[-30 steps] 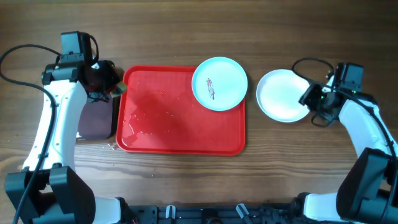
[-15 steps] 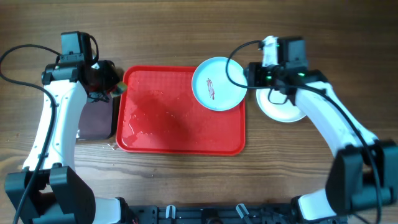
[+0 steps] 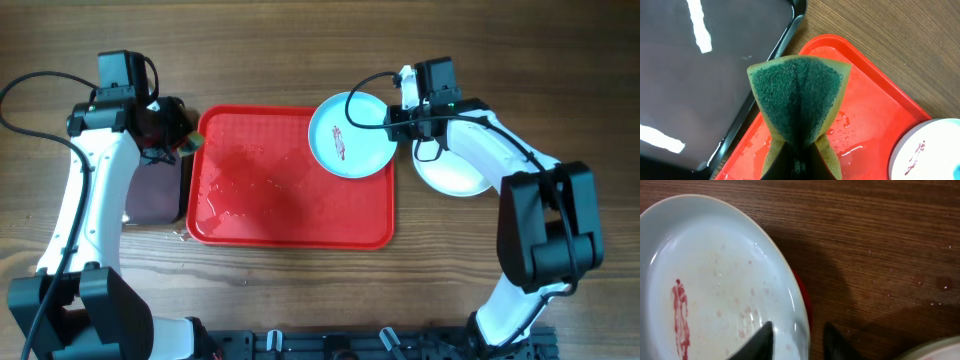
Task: Clean dirty plates on tray and stack at the side
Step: 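Grasp the last stained plate rim with the right gripper, drag it left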
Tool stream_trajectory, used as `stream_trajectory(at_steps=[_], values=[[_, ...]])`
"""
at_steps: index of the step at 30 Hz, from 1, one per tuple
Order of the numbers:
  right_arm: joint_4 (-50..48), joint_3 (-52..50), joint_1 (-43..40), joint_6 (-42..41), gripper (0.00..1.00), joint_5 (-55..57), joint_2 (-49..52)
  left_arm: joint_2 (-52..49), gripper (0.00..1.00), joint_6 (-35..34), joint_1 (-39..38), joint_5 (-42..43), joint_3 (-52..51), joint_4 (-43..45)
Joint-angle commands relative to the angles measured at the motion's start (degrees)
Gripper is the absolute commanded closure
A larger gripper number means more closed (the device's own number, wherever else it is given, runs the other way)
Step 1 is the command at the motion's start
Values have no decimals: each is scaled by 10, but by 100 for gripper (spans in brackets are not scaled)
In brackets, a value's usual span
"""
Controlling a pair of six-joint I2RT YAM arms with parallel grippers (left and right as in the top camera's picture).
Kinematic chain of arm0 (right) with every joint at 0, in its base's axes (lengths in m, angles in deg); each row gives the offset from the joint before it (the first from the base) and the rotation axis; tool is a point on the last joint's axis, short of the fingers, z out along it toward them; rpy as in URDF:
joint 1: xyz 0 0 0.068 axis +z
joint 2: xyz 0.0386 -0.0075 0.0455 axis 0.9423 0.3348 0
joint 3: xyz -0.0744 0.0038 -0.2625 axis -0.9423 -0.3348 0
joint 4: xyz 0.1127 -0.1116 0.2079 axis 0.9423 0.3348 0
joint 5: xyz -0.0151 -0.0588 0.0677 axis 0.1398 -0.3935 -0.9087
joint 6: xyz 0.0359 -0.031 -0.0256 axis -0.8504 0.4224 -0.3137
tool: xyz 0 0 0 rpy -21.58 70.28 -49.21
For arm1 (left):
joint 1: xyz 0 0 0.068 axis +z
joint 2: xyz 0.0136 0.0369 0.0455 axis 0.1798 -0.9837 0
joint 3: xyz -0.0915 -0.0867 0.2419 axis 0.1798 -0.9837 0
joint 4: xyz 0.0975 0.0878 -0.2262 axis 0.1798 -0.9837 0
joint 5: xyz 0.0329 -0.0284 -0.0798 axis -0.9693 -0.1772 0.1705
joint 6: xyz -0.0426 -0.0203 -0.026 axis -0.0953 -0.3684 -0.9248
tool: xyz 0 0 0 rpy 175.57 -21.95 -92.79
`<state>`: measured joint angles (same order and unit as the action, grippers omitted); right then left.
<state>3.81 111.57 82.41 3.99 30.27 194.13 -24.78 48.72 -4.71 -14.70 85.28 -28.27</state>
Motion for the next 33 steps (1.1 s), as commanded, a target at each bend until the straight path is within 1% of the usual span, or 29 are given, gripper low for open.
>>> stream_trajectory(at_steps=[1,3,4,6,7,9,11,15,18,22,25,29,30,31,32,33], values=[[-6,12,2,7,78,8,11,-4,96,13,1,5,-1,2],[-5,12,2,7,83,8,13,-4,96,13,1,5,-1,2],[-5,12,3,7,83,7,15,-4,96,13,1,5,-1,2],[0,12,3,6,90,5,19,-4,96,13,1,5,-1,2],[6,12,3,6,96,5,19,-4,96,13,1,5,-1,2],[28,14,5,-10,96,5,15,-4,96,13,1,5,-1,2],[76,31,5,-45,96,5,0,-4,96,13,1,5,-1,2],[147,68,26,-79,96,6,-41,-4,96,13,1,5,-1,2],[157,68,65,-133,96,7,-59,-4,96,13,1,5,-1,2],[165,68,138,-202,96,8,-39,-4,96,13,1,5,-1,2],[164,68,189,-290,96,24,-25,-4,96,13,1,5,-1,2],[160,68,223,-308,95,27,-4,-4,96,13,1,5,-1,2],[157,68,223,-308,88,19,0,-4,96,13,1,5,-1,2],[152,68,222,-307,76,12,5,-4,96,13,1,5,-1,2],[146,68,222,-306,69,6,8,-4,96,13,1,5,-1,2],[139,68,222,-307,66,5,14,-4,96,13,1,5,-1,2]])
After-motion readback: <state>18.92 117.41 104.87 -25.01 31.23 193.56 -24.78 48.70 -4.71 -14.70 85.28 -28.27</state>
